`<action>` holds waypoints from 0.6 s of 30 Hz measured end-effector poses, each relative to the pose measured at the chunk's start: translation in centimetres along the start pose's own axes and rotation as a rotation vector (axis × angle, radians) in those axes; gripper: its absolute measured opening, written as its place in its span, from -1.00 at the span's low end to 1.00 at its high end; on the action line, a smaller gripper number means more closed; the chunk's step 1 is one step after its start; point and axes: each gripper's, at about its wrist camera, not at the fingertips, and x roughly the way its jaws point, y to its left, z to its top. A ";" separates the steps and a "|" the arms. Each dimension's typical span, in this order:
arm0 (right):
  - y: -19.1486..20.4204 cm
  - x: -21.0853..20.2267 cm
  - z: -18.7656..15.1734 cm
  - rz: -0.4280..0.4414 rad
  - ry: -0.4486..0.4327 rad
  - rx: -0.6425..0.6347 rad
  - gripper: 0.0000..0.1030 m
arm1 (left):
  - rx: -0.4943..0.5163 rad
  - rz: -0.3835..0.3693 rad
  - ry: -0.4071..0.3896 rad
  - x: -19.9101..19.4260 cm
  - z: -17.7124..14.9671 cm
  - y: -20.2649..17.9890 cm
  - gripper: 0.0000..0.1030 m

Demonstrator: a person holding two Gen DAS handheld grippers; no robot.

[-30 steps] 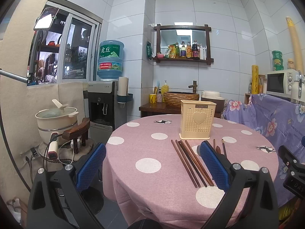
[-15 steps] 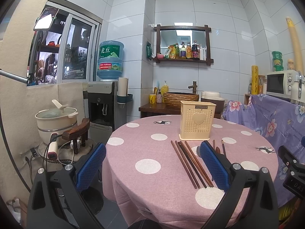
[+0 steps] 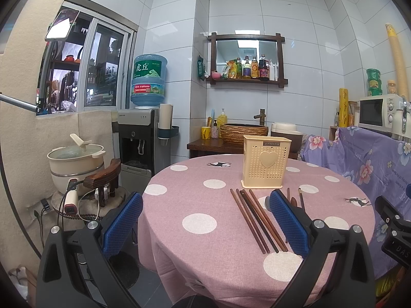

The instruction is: Organize utensils

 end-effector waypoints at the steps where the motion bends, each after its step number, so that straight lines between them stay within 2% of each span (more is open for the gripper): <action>1: 0.0 0.0 0.0 0.000 0.000 0.000 0.90 | 0.000 0.001 -0.001 0.0 0.0 0.0 0.91; 12: -0.3 0.5 0.0 -0.004 0.017 -0.004 0.90 | 0.000 -0.009 0.017 0.5 -0.2 0.0 0.91; 18: -0.7 1.9 -0.5 -0.014 0.060 -0.001 0.90 | -0.002 -0.047 0.087 2.0 -1.0 -0.3 0.91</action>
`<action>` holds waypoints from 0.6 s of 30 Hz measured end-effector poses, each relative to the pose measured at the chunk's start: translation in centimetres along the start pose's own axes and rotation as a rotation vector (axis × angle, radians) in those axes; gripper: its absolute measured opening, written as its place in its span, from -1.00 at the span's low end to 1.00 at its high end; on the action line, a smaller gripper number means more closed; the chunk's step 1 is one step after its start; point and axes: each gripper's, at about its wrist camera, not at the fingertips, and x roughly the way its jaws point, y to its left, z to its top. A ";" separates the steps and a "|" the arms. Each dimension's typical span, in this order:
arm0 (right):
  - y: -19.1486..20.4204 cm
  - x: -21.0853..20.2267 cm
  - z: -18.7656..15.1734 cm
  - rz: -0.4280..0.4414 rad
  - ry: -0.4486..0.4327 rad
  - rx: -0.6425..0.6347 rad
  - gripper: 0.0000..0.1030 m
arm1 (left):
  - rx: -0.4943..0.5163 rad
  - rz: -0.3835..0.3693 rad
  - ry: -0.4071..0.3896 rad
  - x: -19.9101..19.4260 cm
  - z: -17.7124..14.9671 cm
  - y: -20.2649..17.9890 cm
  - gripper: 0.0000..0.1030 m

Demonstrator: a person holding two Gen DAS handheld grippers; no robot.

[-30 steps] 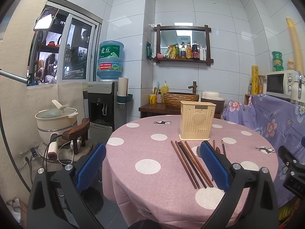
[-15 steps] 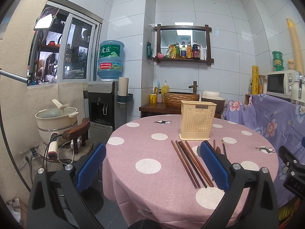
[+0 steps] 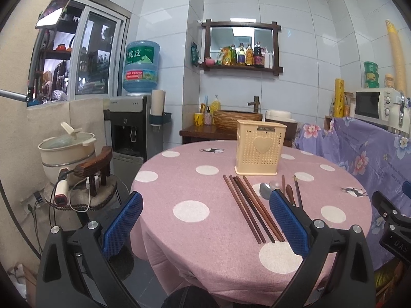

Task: Organize utensils
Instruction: 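Grasp a brown chopstick with the left tool while the right tool grasps the black chopstick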

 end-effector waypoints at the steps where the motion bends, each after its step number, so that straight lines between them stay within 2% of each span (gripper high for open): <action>1: -0.2 0.4 -0.2 -0.001 0.015 0.004 0.90 | -0.002 -0.002 0.010 0.2 -0.1 0.1 0.91; 5: -0.6 2.0 -0.6 -0.004 0.064 -0.008 0.90 | -0.004 -0.003 0.081 2.0 -0.5 0.6 0.90; 10: -1.4 5.2 -0.9 -0.021 0.154 -0.017 0.90 | 0.027 0.008 0.234 5.8 -1.1 2.1 0.91; 13: -1.8 7.5 -0.9 -0.026 0.210 -0.029 0.90 | 0.031 -0.001 0.288 7.9 -0.9 3.2 0.89; 17: -2.2 10.8 -0.2 -0.003 0.277 0.008 0.90 | 0.020 -0.063 0.391 11.3 0.1 3.4 0.75; 18: -2.3 11.6 0.0 0.005 0.292 0.025 0.89 | 0.017 -0.066 0.415 12.3 0.4 3.3 0.65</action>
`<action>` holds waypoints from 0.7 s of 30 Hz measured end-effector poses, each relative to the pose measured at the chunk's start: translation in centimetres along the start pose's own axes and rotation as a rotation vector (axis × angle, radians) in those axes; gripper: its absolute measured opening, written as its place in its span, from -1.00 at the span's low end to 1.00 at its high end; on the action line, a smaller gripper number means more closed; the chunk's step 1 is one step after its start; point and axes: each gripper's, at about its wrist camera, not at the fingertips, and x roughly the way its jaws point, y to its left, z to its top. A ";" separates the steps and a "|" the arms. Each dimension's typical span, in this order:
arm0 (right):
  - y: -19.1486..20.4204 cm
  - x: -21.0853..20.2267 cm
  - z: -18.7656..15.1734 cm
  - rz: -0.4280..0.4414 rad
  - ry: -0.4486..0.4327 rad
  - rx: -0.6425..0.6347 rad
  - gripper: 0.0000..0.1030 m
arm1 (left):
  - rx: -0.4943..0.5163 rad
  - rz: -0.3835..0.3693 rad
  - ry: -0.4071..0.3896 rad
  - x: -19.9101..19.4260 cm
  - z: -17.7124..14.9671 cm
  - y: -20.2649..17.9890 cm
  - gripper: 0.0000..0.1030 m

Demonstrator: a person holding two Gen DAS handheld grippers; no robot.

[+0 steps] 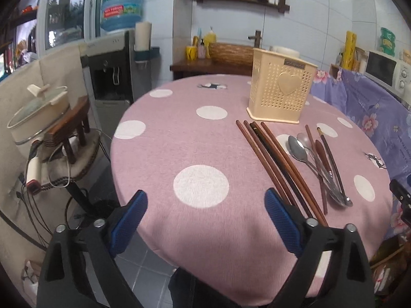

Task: Organize utensils
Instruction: 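Grasp a brown chopstick with the left tool while the right tool grasps the black chopstick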

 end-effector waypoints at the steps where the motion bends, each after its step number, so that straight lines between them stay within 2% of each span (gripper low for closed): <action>1: 0.0 0.6 0.3 0.007 0.014 0.011 0.84 | -0.002 -0.010 0.018 0.7 0.6 -0.1 0.56; 4: 0.4 2.0 0.9 0.021 0.043 0.019 0.79 | -0.029 -0.032 0.080 3.0 2.3 -0.7 0.37; 8: 1.4 3.2 1.3 0.040 0.069 0.009 0.79 | -0.046 -0.072 0.124 5.4 4.2 -2.2 0.16; 11: 2.0 3.7 1.6 0.056 0.075 0.004 0.79 | -0.043 -0.097 0.178 7.7 5.2 -3.7 -0.07; 13: 2.3 3.8 1.7 0.058 0.073 -0.002 0.79 | -0.040 -0.118 0.206 9.1 5.6 -4.6 -0.13; 21: 1.8 3.8 1.6 0.052 0.080 0.014 0.79 | 0.012 -0.045 0.255 12.2 5.6 -6.1 -0.19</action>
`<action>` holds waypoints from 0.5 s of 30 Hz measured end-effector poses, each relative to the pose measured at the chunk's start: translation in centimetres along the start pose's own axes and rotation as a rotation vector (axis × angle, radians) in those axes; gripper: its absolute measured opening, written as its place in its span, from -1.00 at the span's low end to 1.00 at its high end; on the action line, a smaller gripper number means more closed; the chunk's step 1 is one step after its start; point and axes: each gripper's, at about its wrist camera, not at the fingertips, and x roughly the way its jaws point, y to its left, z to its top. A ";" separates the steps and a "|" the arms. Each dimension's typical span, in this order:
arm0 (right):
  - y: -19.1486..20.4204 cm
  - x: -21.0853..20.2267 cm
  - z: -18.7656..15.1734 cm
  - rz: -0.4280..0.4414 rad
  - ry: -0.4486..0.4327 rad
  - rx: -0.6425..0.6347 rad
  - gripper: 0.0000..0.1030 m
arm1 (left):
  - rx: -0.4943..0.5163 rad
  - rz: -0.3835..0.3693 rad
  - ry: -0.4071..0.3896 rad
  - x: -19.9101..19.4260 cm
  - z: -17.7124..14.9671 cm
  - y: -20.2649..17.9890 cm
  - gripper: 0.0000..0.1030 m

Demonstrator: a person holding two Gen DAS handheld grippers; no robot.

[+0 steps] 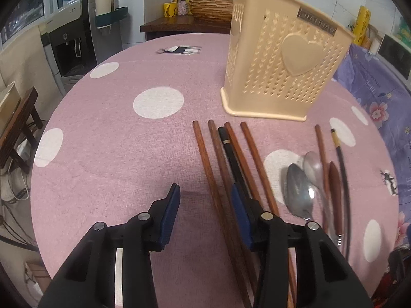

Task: Organize utensils
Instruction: 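Grasp a brown chopstick with the left tool while the right tool grasps the black chopstick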

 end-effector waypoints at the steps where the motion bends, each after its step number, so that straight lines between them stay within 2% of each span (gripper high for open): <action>1: 0.0 0.0 0.0 0.000 0.000 -0.001 0.79 | -0.004 0.007 -0.008 -0.1 -0.1 0.1 -0.19; 6: -0.3 0.5 0.3 0.000 0.015 -0.010 0.79 | -0.001 0.060 -0.003 -0.4 -0.4 1.1 -0.19; 10: -0.3 1.1 1.2 0.001 0.015 -0.008 0.79 | -0.020 0.061 -0.024 -1.3 0.3 2.0 -0.19; 12: -0.4 1.9 2.1 0.035 0.032 0.012 0.79 | -0.020 0.060 -0.034 -1.6 0.9 2.0 -0.19; 15: -0.8 3.6 3.5 0.068 0.074 0.072 0.65 | -0.010 0.066 -0.023 -1.0 1.7 1.6 -0.19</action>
